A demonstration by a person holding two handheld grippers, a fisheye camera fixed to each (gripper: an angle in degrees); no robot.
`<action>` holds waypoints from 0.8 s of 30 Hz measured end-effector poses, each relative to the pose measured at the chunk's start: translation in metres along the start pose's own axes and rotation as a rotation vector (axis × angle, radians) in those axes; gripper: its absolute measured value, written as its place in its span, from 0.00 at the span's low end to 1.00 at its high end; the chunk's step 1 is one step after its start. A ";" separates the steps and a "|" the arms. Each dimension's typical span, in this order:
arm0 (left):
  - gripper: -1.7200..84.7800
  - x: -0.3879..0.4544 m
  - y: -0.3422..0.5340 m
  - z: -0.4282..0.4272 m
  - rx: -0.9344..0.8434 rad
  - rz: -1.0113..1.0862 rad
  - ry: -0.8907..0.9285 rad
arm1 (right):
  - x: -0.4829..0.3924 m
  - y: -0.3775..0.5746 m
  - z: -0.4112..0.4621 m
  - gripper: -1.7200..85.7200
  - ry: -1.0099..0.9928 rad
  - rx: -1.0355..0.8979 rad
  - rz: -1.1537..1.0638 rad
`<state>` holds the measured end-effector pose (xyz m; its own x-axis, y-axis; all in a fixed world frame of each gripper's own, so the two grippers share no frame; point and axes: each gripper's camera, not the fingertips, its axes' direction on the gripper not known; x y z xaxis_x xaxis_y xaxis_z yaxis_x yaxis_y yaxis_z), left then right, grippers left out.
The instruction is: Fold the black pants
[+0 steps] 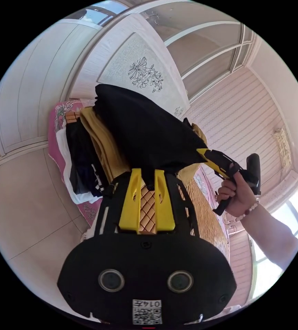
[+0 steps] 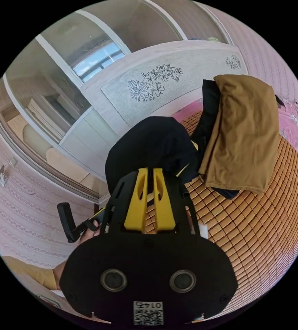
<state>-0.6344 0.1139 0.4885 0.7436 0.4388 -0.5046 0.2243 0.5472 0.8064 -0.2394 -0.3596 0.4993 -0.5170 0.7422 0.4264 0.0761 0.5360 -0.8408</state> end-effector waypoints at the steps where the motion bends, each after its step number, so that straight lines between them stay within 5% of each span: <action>1: 0.05 -0.001 -0.005 -0.007 0.012 0.007 0.035 | -0.002 -0.005 -0.009 0.04 -0.037 -0.002 -0.023; 6: 0.02 0.032 -0.030 -0.048 0.192 0.148 0.107 | -0.040 -0.011 -0.080 0.03 -0.013 0.104 -0.190; 12: 0.01 0.147 -0.054 -0.093 0.283 0.445 0.314 | -0.042 0.086 -0.205 0.03 0.089 0.383 -0.219; 18: 0.03 0.260 0.051 -0.031 -0.139 0.765 0.647 | 0.035 0.274 -0.268 0.07 0.400 0.344 0.144; 20: 0.04 0.262 0.113 0.019 -0.427 0.675 0.622 | 0.066 0.325 -0.266 0.10 0.481 0.203 0.322; 24: 0.05 0.237 0.162 0.039 -0.603 0.540 0.633 | 0.082 0.400 -0.255 0.13 0.578 0.048 0.430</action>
<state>-0.3970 0.2784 0.5111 0.1434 0.9325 -0.3313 -0.5250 0.3555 0.7733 -0.0337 0.0180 0.2834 0.0845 0.9849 0.1514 0.1269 0.1401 -0.9820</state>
